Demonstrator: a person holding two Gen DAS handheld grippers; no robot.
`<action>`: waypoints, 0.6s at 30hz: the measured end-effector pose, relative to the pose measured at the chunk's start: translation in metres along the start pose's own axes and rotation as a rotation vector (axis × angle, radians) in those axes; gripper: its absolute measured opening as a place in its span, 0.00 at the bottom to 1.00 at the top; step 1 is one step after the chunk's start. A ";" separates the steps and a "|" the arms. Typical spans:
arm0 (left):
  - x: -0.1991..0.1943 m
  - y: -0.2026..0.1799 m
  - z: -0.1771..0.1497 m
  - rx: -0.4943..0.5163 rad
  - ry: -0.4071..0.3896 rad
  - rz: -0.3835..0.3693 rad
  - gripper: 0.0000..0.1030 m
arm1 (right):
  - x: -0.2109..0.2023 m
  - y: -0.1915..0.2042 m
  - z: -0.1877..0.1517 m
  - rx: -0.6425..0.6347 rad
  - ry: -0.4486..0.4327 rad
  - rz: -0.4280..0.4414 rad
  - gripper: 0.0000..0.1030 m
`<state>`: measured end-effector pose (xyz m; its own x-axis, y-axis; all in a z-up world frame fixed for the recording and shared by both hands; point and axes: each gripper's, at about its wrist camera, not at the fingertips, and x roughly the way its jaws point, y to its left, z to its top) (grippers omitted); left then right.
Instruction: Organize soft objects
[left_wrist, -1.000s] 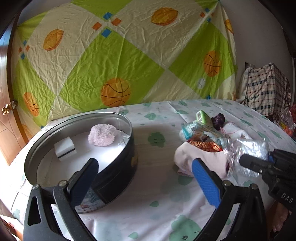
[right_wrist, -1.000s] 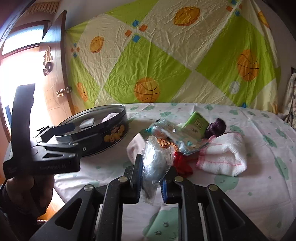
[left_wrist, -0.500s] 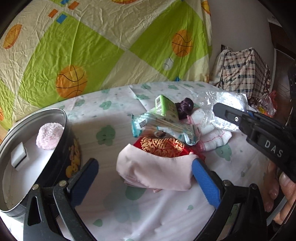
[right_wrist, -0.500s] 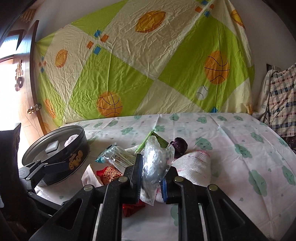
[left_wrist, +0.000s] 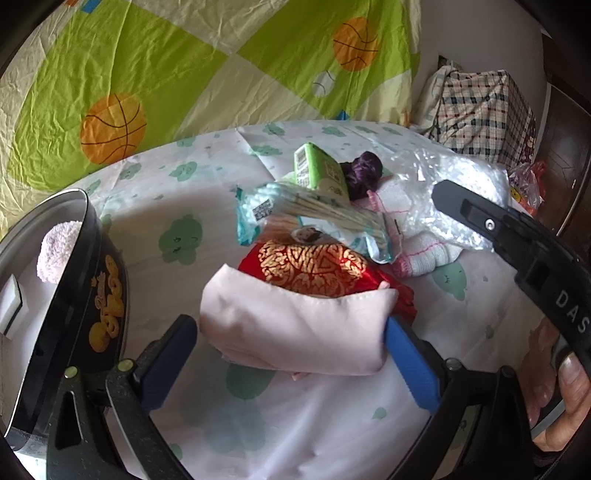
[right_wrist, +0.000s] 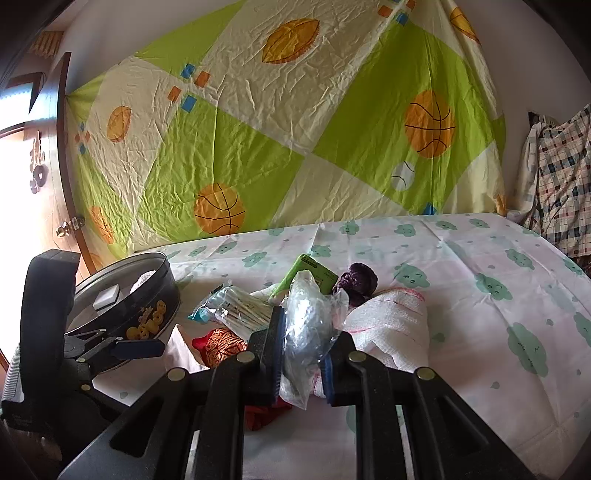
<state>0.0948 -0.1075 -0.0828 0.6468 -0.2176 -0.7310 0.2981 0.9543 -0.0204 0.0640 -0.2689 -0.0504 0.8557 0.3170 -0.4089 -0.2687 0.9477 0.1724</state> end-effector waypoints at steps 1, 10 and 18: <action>0.001 0.003 0.000 -0.016 0.006 -0.005 0.92 | 0.000 0.000 0.000 -0.002 0.004 0.003 0.18; -0.002 0.003 -0.005 -0.011 -0.010 -0.042 0.39 | -0.001 0.012 -0.007 -0.079 0.005 -0.021 0.18; -0.013 0.006 -0.010 -0.017 -0.084 -0.015 0.13 | -0.004 0.015 -0.009 -0.108 -0.017 -0.033 0.18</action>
<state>0.0810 -0.0970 -0.0804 0.6994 -0.2475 -0.6705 0.2963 0.9541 -0.0431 0.0522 -0.2554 -0.0545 0.8719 0.2862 -0.3973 -0.2861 0.9563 0.0611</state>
